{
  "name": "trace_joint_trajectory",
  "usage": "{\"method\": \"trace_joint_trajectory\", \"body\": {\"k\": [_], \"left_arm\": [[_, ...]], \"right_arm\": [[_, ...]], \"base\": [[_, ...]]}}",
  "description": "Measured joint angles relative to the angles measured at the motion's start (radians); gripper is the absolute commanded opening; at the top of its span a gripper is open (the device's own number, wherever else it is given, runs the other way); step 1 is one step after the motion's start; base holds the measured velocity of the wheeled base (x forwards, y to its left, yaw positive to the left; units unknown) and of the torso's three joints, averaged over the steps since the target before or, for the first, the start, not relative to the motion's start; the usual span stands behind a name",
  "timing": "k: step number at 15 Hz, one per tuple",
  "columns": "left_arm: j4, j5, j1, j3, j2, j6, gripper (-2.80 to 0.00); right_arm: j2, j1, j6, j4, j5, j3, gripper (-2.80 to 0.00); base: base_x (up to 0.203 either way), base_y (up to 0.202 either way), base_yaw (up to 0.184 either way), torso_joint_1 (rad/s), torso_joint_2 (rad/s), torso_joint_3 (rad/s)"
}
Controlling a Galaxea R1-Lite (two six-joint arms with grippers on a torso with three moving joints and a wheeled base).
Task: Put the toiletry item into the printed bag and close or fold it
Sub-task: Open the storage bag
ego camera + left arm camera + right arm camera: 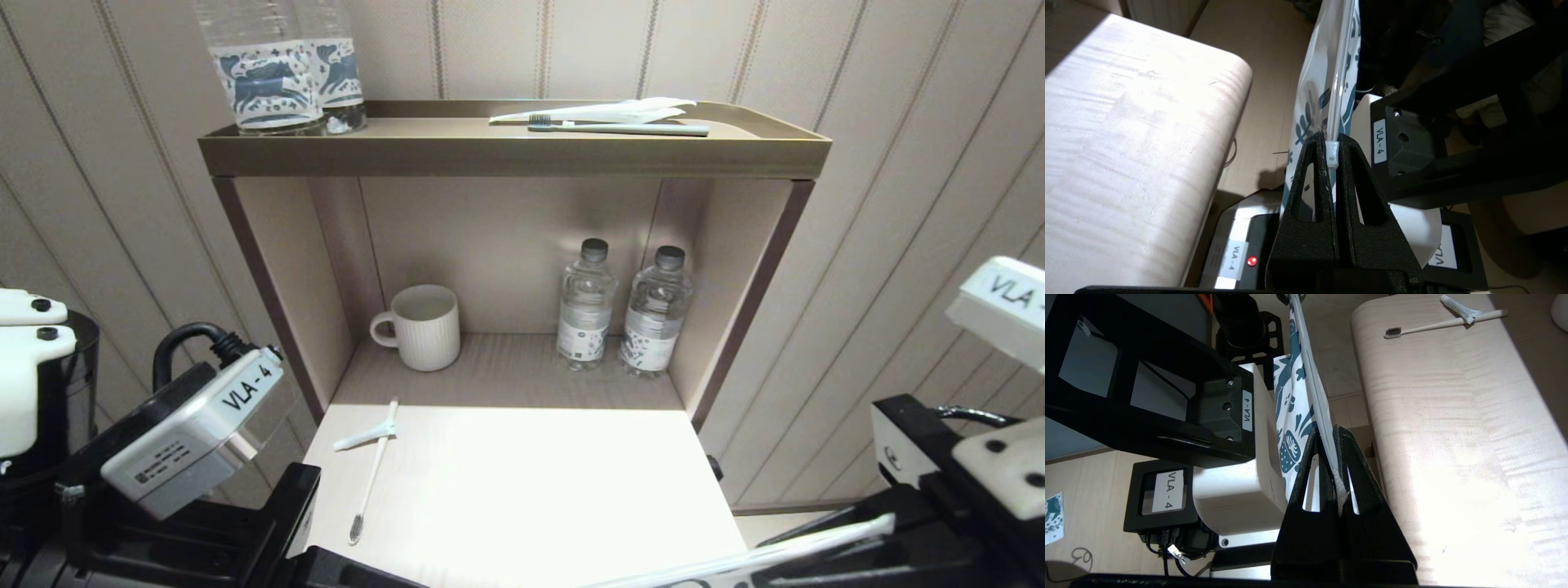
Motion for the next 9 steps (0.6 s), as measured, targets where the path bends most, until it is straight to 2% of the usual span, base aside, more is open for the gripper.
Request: {"method": "trace_joint_trajectory", "body": {"k": [9], "left_arm": [[0.000,0.000,0.009,0.072,-0.074,-0.002,-2.80]], "right_arm": [[-0.019,-0.002,0.001,-0.001,0.001,0.012,-2.80]], "base": [[0.000,0.000,0.000,0.000,0.00,0.000]]}}
